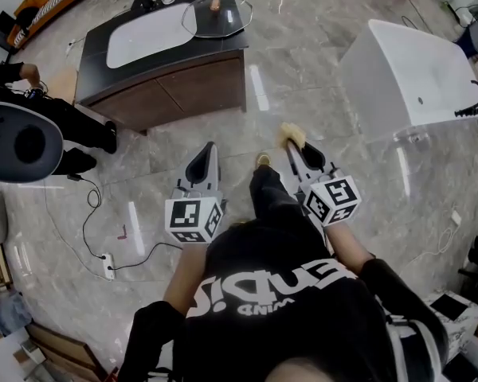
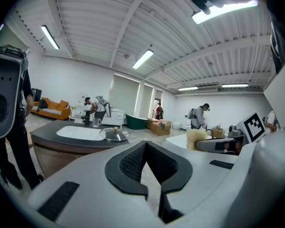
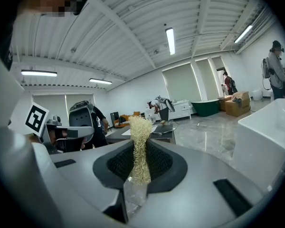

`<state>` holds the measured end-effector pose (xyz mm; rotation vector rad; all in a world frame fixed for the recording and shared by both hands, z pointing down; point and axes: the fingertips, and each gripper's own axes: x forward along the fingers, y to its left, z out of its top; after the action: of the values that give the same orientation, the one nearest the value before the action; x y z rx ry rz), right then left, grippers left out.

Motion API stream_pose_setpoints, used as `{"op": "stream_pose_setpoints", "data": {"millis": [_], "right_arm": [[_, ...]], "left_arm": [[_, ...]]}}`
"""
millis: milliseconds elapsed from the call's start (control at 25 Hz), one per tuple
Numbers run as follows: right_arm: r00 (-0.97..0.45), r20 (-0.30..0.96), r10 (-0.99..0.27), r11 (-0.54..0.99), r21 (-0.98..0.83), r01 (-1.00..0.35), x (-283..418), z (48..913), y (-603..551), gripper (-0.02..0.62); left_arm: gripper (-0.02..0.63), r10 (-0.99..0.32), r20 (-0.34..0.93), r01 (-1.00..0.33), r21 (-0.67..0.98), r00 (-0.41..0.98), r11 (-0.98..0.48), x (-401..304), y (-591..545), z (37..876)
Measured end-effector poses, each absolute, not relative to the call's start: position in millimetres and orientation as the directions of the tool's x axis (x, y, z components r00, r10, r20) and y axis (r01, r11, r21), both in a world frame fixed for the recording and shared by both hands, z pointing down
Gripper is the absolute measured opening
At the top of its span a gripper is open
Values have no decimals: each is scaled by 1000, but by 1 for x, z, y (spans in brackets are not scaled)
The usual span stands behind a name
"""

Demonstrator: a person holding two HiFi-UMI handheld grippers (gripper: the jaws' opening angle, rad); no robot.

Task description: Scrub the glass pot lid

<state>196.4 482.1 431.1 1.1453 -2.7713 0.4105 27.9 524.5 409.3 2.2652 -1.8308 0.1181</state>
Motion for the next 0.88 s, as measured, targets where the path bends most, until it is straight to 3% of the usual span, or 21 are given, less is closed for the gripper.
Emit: {"op": "stream_pose_setpoints", "data": {"millis": [440,880], "right_arm": [[-714,200,-671,681,-214,-700,183,416,365,48],[-776,199,-598,752,-197,-629,168,407,254,48]], "left_arm": [[14,-952,212,-973,114,219,-199,17,408,399],[14,-972,198,-987,116,129,-108,6,310,391]]}}
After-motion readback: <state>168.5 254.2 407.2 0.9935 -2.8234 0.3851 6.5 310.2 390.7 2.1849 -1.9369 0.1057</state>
